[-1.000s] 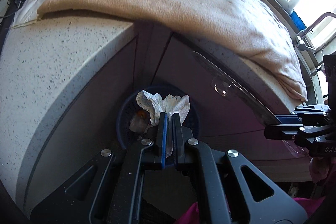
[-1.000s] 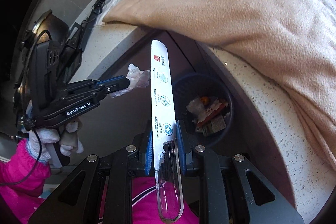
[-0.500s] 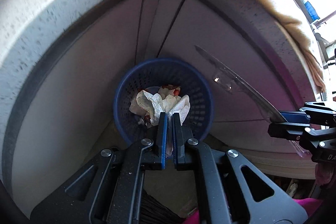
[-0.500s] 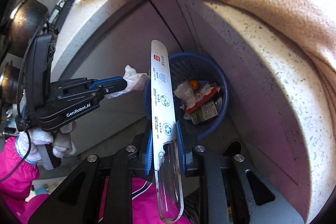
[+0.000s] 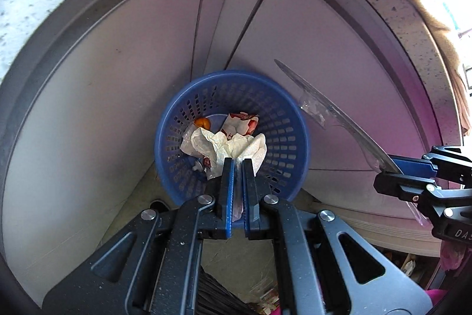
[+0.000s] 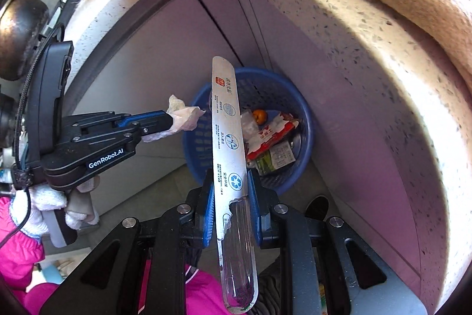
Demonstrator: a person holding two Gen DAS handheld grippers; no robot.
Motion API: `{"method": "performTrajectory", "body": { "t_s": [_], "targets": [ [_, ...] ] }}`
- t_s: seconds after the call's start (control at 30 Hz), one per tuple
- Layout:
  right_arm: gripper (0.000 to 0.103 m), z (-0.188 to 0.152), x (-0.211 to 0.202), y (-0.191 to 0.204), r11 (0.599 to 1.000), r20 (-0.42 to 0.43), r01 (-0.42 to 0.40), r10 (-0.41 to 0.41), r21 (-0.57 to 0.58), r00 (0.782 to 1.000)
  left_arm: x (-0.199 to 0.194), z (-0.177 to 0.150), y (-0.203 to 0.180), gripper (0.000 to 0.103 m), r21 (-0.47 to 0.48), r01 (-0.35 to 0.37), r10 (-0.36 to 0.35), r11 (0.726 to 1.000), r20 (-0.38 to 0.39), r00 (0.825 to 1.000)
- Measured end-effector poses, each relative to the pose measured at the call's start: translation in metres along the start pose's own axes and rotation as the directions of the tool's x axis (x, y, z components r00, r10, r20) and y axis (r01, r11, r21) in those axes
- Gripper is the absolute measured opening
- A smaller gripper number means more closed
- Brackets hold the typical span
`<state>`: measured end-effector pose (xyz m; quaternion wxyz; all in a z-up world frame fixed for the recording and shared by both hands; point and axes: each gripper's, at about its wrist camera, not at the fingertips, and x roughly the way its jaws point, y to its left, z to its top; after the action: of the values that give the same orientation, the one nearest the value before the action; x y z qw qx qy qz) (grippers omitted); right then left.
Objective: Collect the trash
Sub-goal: 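Open both tools to drop the tissue and strip into the wastebasket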
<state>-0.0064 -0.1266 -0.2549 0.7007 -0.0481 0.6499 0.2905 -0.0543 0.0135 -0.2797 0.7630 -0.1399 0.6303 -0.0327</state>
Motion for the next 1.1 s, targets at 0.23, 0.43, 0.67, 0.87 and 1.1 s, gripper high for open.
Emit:
{"method": "performTrajectory", "body": {
  "t_s": [0.23, 0.43, 0.67, 0.87, 1.1],
  "targets": [
    [0.019, 0.005, 0.003, 0.006, 1.000, 0.011, 0.016, -0.016, -0.016, 1.000, -0.002, 0.003, -0.004, 0.002, 0.007, -0.010, 0.010, 1.000, 0.004, 1.000],
    [0.020, 0.008, 0.001, 0.011, 0.999, 0.029, 0.036, -0.035, -0.033, 0.999, -0.008, 0.004, -0.006, 0.002, 0.028, -0.003, 0.003, 1.000, 0.005, 1.000],
    [0.028, 0.009, -0.003, 0.011, 0.998, 0.046, 0.054, -0.053, -0.037, 0.998, -0.009, 0.003, -0.006, 0.012, 0.025, -0.016, 0.016, 1.000, 0.011, 1.000],
    [0.041, 0.007, -0.006, 0.014, 0.998, 0.062, 0.052, -0.050, -0.031, 0.997, -0.016, 0.001, -0.007, 0.022, 0.030, -0.024, 0.023, 0.999, 0.022, 1.000],
    [0.049, 0.011, -0.011, 0.011, 0.998, 0.065, 0.049, -0.047, -0.032, 0.997, -0.022, 0.004, -0.007, 0.023, 0.036, -0.032, 0.031, 0.999, 0.026, 0.999]
  ]
}}
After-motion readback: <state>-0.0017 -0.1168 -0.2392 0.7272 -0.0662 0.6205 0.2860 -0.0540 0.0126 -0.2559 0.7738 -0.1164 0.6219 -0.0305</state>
